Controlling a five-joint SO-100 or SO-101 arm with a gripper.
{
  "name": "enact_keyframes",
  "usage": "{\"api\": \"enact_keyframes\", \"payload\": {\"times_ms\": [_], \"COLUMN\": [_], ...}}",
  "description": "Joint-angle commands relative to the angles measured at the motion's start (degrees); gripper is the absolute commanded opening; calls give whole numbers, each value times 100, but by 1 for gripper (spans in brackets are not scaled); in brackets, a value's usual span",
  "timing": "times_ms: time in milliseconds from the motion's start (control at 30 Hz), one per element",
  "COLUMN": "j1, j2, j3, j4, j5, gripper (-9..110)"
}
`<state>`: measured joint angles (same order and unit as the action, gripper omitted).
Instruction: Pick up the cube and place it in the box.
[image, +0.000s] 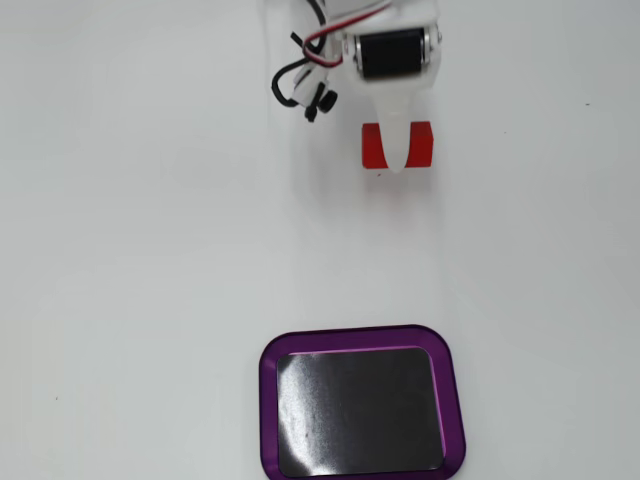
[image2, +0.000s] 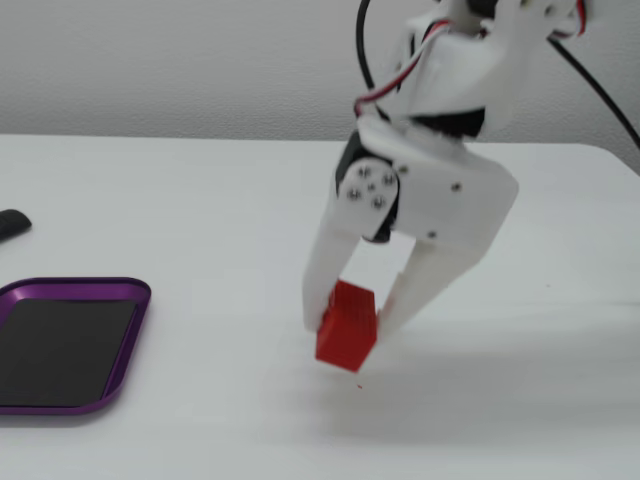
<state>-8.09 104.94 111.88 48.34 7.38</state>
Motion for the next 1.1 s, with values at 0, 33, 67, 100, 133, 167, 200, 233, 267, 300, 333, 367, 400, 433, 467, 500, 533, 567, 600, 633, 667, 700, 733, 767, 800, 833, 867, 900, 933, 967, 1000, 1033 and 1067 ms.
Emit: {"api": "enact_keyframes", "payload": {"times_ms": [0,33,67,100,133,167,200,233,267,300,333,367,400,433,467,500,533,567,600,633,667,700,733,767,800,833,867,900,933,967,1000,1033,1067], "j1": [9,35,105,176,246,334,448,580,703,826,967,1037,1090,1099,1099,1099,1099,1107,1134,1151,1169,1169,1169,1169,1169,1169,1160,1160,1160,1151,1151,1134,1099], "j2": [1450,1775,2092,2391,2672,2944,3164,3384,3568,3718,3788,3788,3744,3674,3568,3410,3217,2962,2654,2312,1925,1529,1090,659,246,-114,-483,-809,-1107,-1345,-1529,-1687,-1854], "j3": [97,264,439,642,879,1178,1485,1819,2162,2505,2865,3217,3551,3823,4017,4192,4263,4210,4052,3814,3507,3190,2856,2505,2162,1828,1529,1257,1011,738,466,193,-88], "j4": [0,-35,-88,-246,-457,-738,-1081,-1468,-1916,-2399,-2936,-3524,-4104,-4632,-5106,-5449,-5713,-5862,-5941,-5968,-5959,-5959,-5959,-5959,-5950,-5950,-5950,-5941,-5933,-5915,-5801,-5607,-5396], "j5": [-220,-378,-554,-738,-905,-1063,-1239,-1406,-1582,-1749,-1890,-2030,-2153,-2285,-2408,-2514,-2575,-2610,-2628,-2593,-2575,-2575,-2575,-2575,-2566,-2566,-2566,-2566,-2566,-2566,-2566,-2566,-2575], "gripper": [-1,-1,-1,-1,-1,-1,-1,-1,-1,-1,-1,-1,-1,-1,-1,-1,-1,-1,-1,-1,-1,-1,-1,-1,-1,-1,-1,-1,-1,-1,-1,-1,-1]}}
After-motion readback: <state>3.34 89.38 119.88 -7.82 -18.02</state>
